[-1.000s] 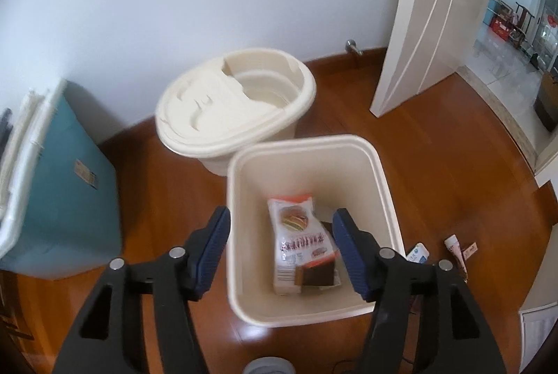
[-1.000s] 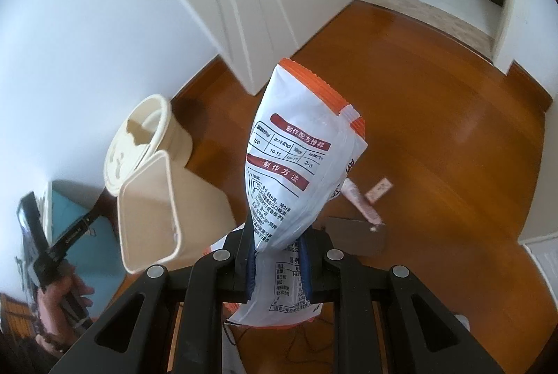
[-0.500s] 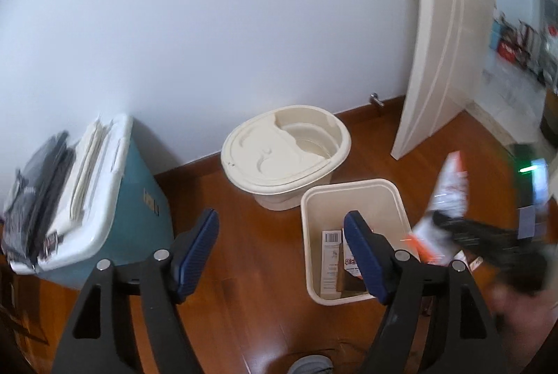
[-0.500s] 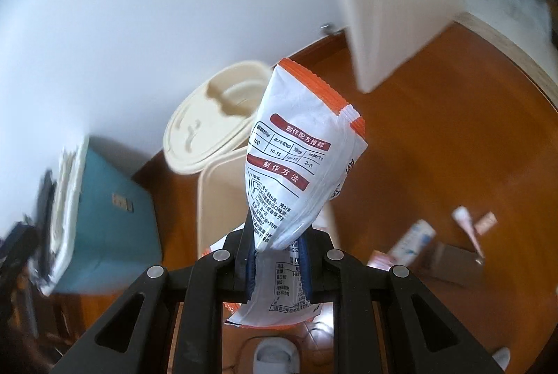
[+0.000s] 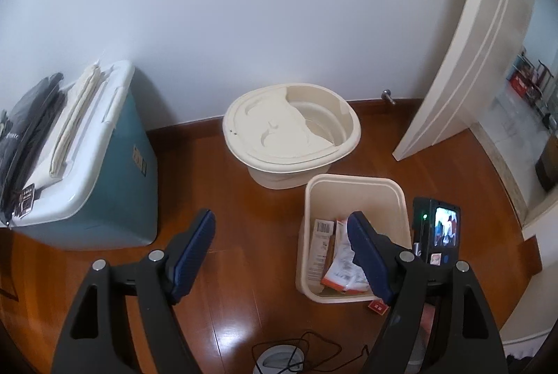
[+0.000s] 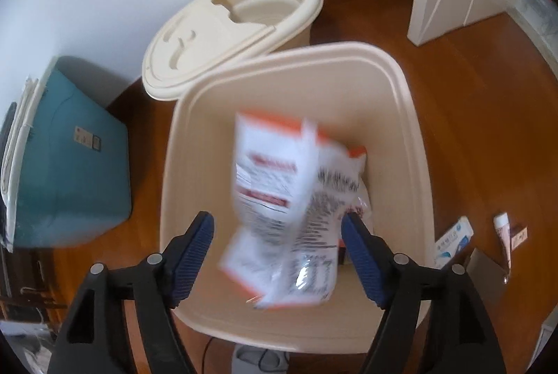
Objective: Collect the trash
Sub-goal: 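Lower the cake-powder bag into the wastebasket and open the right tool, then move both tools back toward the remaining trash on the floor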
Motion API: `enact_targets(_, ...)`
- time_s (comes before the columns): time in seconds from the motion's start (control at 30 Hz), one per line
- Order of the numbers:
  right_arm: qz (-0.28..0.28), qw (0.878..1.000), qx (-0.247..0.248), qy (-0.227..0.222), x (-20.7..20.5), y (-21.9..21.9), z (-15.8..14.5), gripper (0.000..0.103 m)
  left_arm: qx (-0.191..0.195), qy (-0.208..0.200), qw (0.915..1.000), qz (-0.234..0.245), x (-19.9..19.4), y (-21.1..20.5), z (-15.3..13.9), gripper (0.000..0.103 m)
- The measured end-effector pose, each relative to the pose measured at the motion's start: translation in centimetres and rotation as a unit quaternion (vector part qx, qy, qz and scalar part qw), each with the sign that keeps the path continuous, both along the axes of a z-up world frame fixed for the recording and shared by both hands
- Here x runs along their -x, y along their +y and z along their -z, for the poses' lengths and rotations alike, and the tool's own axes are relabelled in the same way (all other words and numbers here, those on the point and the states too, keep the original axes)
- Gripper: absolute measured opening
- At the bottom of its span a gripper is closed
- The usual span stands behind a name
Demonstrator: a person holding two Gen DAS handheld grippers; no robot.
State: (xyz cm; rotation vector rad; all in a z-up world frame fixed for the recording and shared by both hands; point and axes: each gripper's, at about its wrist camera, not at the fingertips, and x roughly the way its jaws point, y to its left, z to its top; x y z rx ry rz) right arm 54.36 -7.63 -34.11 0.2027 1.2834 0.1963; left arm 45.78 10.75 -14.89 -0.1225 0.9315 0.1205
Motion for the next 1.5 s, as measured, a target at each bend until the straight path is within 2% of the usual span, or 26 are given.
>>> enact_targets(0.13,-0.014,1.000,-0.020,-0.008,0.8,-1.4,-2.4,0.078,-0.001,0.000,1.0000,0.003,0.0,-1.0,0.1,0.078)
enact_targets(0.2,-0.032,0.999,-0.027,-0.022,2.0,-3.3,-4.7,0.078,-0.005,-0.004,0.9999,0.016,0.2,-1.9,0.2,0.078)
enact_targets(0.27,-0.047,0.998,-0.014,-0.042,3.6,-6.4,-6.7,0.081,-0.005,0.000,0.9995,0.030,0.2,-3.1,0.7,0.078)
enact_targets(0.3,-0.050,0.997,-0.001,-0.051,4.6,-8.6,-7.4,0.091,-0.004,0.008,0.9989,0.045,0.2,-4.3,1.1,0.078)
enact_targets(0.33,-0.052,0.997,0.018,-0.062,5.7,-11.2,-7.7,0.096,-0.002,0.011,0.9985,0.053,0.1,-5.1,1.3,0.078)
enact_targets(0.37,-0.056,0.995,0.039,-0.068,6.7,-13.6,-7.5,0.100,-0.002,0.018,0.9975,0.068,0.0,-6.7,1.7,0.078)
enact_targets(0.4,-0.059,0.995,0.052,-0.067,7.4,-15.6,-7.0,0.100,-0.003,0.026,0.9954,0.092,0.0,-8.8,2.3,0.078)
enact_targets(0.47,-0.048,0.995,0.077,-0.039,8.9,-20.4,-4.8,0.100,-0.007,0.030,0.9917,0.125,0.1,-12.0,3.2,0.078)
enact_targets(0.5,-0.053,0.993,0.105,-0.029,9.9,-22.7,-3.1,0.100,-0.013,0.032,0.9898,0.138,0.1,-13.6,3.8,0.078)
enact_targets(0.57,-0.095,0.985,0.143,-0.020,11.3,-24.7,-0.2,0.100,-0.014,0.033,0.9852,0.167,0.1,-17.1,5.2,0.078)
enact_targets(0.63,-0.154,0.968,0.196,0.001,13.0,-26.3,4.1,0.100,-0.012,0.033,0.9825,0.183,0.1,-20.3,7.0,0.078)
enact_targets(0.8,-0.267,0.930,0.245,0.060,15.1,-27.9,14.4,0.100,-0.006,0.044,0.9796,0.196,-0.7,-26.1,11.7,0.078)
enact_targets(0.9,-0.327,0.909,0.251,0.059,15.1,-27.2,18.3,0.100,0.018,0.058,0.9810,0.184,-1.1,-28.2,15.1,0.078)
enact_targets(1.0,-0.381,0.882,0.274,0.039,14.5,-25.9,20.9,0.100,0.011,0.077,0.9813,0.176,-1.1,-29.2,18.7,0.078)
enact_targets(1.03,-0.394,0.877,0.272,0.040,14.3,-25.6,21.8,0.100,0.010,0.087,0.9812,0.172,-1.2,-29.3,19.9,0.078)
enact_targets(1.17,-0.401,0.878,0.254,0.063,13.3,-25.6,24.8,0.098,-0.008,0.110,0.9808,0.161,-1.0,-29.0,23.1,0.078)
enact_targets(1.2,-0.399,0.879,0.254,0.065,13.1,-25.8,25.3,0.100,-0.018,0.110,0.9807,0.161,-0.9,-29.0,23.5,0.078)
enact_targets(1.3,-0.400,0.874,0.274,0.037,12.6,-26.4,25.9,0.103,-0.024,0.109,0.9794,0.168,-0.6,-29.4,24.2,0.078)
enact_targets(1.37,-0.389,0.879,0.273,0.034,11.7,-27.4,25.9,0.099,-0.027,0.106,0.9784,0.175,-0.2,-29.8,24.4,0.078)
enact_targets(1.43,-0.371,0.888,0.268,0.052,10.8,-28.3,26.3,0.060,-0.025,0.105,0.9773,0.182,0.2,-30.4,24.4,0.078)
enact_targets(1.47,-0.356,0.899,0.247,0.059,10.2,-29.0,26.2,0.055,-0.026,0.105,0.9767,0.185,0.2,-30.5,24.4,0.078)
enact_targets(1.5,-0.342,0.906,0.241,0.059,9.7,-29.5,26.1,0.050,-0.027,0.106,0.9759,0.189,0.4,-30.8,24.5,0.078)
